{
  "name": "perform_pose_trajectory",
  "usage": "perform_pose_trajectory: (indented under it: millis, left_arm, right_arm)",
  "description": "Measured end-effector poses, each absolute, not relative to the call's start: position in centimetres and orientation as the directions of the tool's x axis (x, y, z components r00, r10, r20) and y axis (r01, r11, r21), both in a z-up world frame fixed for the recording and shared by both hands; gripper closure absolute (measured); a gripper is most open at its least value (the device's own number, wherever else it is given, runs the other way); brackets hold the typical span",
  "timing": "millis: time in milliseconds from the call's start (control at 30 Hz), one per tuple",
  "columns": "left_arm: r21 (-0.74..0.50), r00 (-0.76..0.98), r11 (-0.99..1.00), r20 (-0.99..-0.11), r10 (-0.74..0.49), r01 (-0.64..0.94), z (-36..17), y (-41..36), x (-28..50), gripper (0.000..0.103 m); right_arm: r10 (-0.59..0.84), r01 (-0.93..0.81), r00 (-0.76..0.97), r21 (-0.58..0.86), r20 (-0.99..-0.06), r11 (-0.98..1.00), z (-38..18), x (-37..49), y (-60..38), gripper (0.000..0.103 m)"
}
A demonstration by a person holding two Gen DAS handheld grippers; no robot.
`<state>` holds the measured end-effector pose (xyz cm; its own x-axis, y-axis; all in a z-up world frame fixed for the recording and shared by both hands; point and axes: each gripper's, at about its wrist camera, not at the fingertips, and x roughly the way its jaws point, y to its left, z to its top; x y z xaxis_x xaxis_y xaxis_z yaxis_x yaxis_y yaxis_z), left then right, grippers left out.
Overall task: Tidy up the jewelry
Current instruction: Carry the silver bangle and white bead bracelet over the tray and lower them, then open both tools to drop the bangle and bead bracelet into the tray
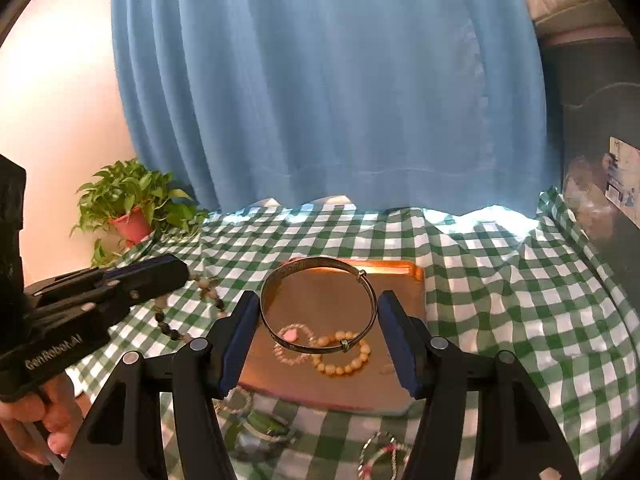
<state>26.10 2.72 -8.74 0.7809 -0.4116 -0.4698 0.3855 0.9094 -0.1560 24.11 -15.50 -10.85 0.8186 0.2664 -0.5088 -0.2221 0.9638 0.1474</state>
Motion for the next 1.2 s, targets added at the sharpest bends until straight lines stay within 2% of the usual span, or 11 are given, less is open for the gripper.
perform_pose_trajectory:
  millis: [167,500,733,933,1100,1200]
  left_arm:
    - [-0.255,0.777,0.891,-0.437,-0.453,0.376,-9.2,4.1,29.3,0.095]
    - [-0.290,0.784,0.869,-0.382,-0.489,0.401,-8.9,4.7,32.4,0.095]
    - [-0.285,0.789,0.899,-0.439,-0.431,0.332,-12.8,4.8,36.0,0.095]
    - [-0.343,0.740,0.891,-0.506,-0.442,0.298,-16.8,4.7,38.7,0.095]
    - [-0.301,0.719,0.919,-0.577,-0.387,0.253,-19.2,4.7,40.2,0.095]
    - [-0.194,0.720,0.959,-0.634,-0.282,0.205,-20.9,4.3,40.3,0.095]
  right_arm:
    - [0.275,-0.223,0.819,0.163,-0.504,0.961,-11.6,26.7,-16.2,0.046]
    - [0.282,-0.248,0.815,0.134,-0.506,0.959,-11.4,30.4,-17.3,0.046]
    - [0.304,-0.272,0.795,0.140,-0.524,0.952,-14.1,32.7,-17.6,0.046]
    - [0.300,-0.273,0.773,0.132,-0.559,0.953,-17.0,34.2,-17.8,0.046]
    - [0.279,-0.235,0.740,0.154,-0.612,0.960,-19.7,35.6,-18.8,0.046]
    - [0.266,-0.208,0.722,0.166,-0.639,0.964,-21.0,36.3,-19.5,0.046]
